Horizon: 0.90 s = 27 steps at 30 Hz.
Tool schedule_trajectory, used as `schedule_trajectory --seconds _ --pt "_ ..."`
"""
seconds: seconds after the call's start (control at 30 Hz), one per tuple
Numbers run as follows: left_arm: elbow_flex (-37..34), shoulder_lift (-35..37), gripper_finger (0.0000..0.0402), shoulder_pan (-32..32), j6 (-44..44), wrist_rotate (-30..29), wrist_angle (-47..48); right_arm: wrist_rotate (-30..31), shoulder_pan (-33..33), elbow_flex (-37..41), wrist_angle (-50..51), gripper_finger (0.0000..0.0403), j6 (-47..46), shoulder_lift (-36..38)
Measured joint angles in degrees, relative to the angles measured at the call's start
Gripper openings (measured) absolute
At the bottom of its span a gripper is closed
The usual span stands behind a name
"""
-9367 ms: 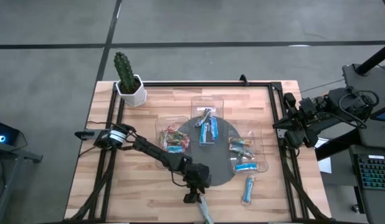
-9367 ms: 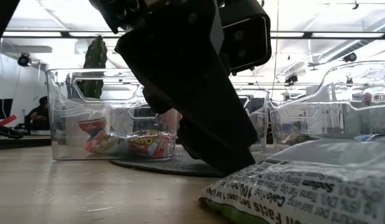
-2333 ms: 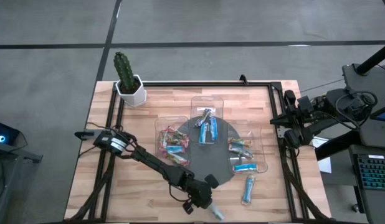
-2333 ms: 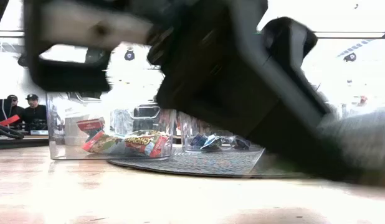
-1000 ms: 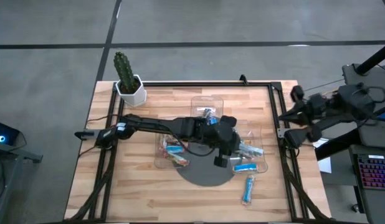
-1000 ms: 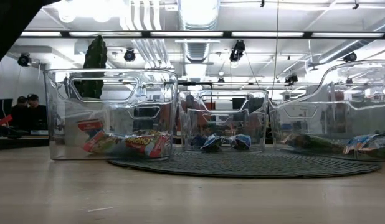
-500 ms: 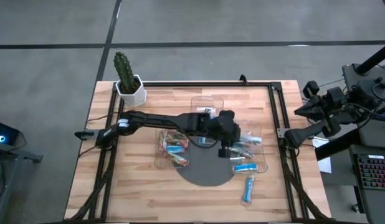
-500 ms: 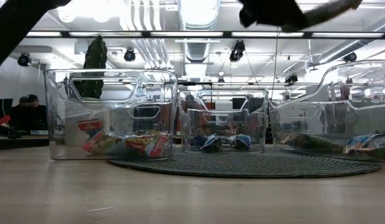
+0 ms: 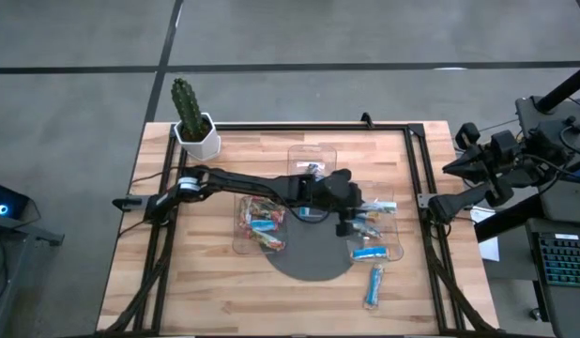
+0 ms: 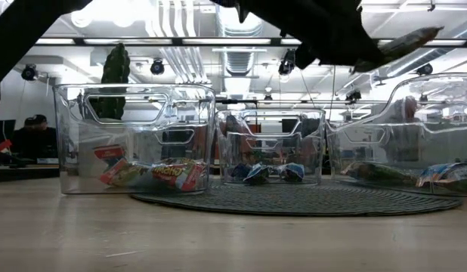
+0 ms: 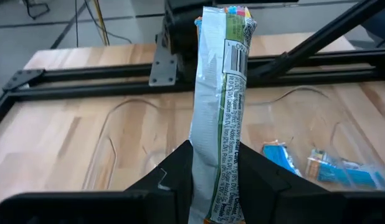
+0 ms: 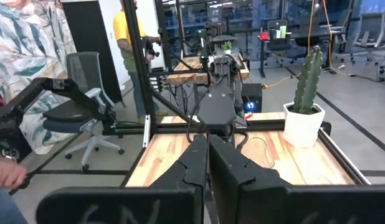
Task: Pick and place Granola Bars by type
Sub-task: Put the yellow granola bar into the right transparent bin
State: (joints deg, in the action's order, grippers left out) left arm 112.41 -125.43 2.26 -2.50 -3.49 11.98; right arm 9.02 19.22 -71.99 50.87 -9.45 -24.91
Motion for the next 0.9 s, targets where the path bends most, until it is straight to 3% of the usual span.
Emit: schedule_trajectory --seconds 0.63,0.9 --pt "-2.0 -0.1 0.0087 -1.4 2.6 2.7 -8.0 0.2 0.0 0.0 0.0 0.0008 0.0 0.0" --pt "-1.9 -0.1 0.0091 -1.7 2.7 7.9 -8.0 0.2 0.0 0.0 -0.1 0.0008 0.0 0.0"
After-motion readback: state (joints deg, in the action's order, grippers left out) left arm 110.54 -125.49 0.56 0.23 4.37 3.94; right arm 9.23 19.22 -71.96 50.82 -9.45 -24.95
